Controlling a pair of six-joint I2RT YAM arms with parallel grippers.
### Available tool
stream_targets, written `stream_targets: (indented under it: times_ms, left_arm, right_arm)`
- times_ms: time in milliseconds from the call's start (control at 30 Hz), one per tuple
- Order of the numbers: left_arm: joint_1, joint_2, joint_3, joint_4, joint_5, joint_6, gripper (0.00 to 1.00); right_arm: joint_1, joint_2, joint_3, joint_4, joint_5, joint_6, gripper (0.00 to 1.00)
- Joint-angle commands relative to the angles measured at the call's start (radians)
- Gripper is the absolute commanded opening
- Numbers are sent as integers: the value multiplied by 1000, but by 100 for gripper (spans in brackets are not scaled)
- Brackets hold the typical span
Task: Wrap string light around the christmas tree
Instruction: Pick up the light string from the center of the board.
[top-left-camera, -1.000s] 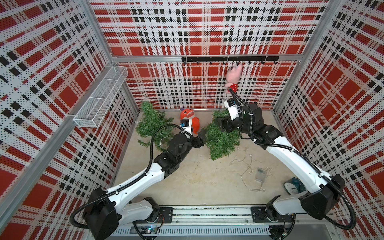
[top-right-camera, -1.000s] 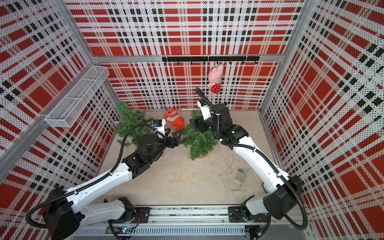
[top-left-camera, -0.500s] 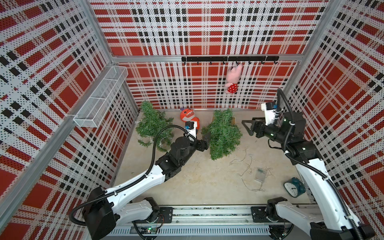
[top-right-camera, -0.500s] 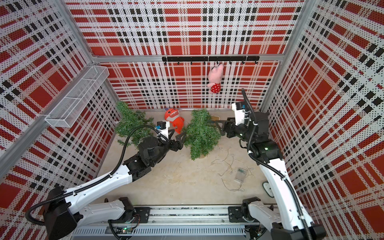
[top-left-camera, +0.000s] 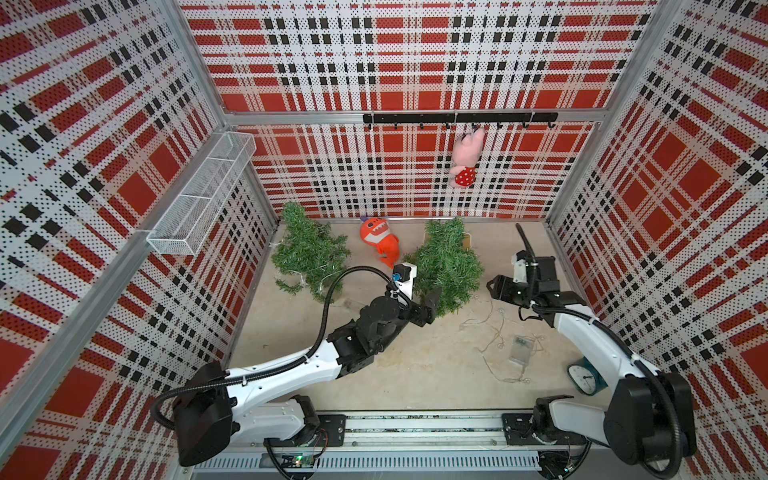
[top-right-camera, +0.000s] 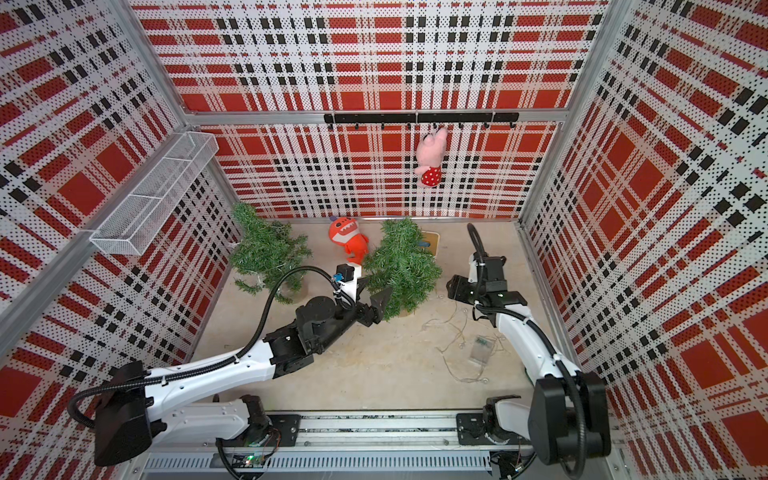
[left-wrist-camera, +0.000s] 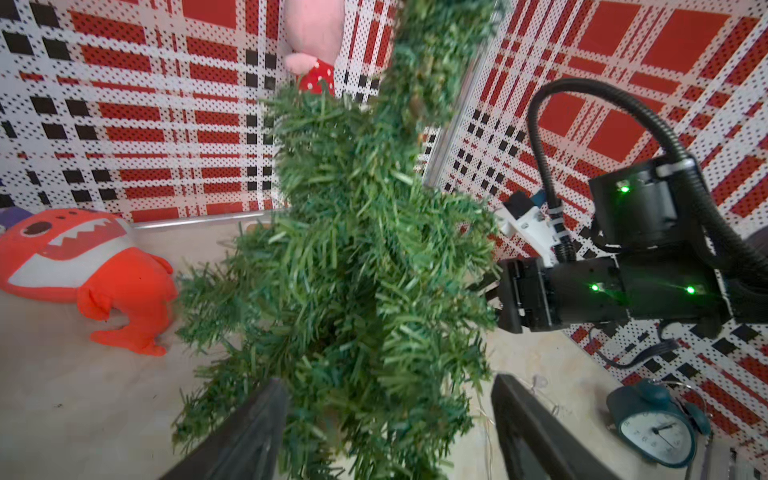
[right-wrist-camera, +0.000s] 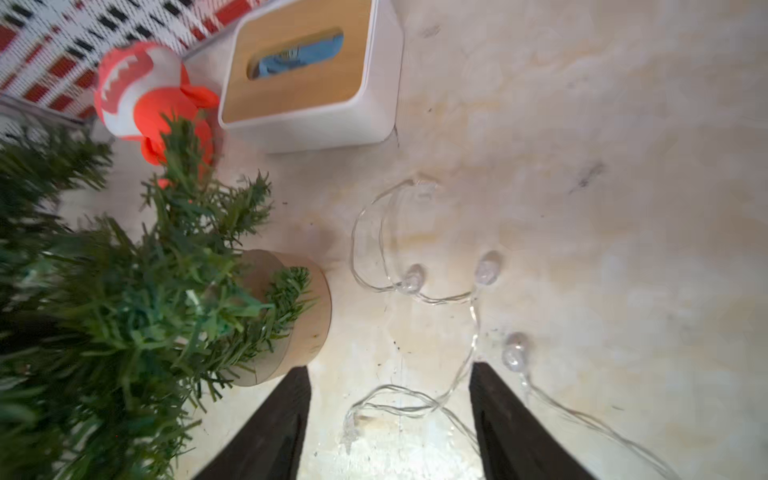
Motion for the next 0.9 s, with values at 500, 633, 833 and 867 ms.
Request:
stream_targets:
  times_ms: [500,633,833,867]
  left_arm:
    - [63,-56,-89,104,44,-71,81]
    - [59,-50,-79,104,52,-71,81]
    - [44,-83,-79,95,29,-59,81]
    - [34,-89,-78,95,26,-30,81]
  right_arm:
    - [145,498,196,153,269,-44,51]
    - [139,536,221,146,276,-50,28]
    - [68,388,214,81,252,-64,5]
    - [47,342,211,67,252,-68,4]
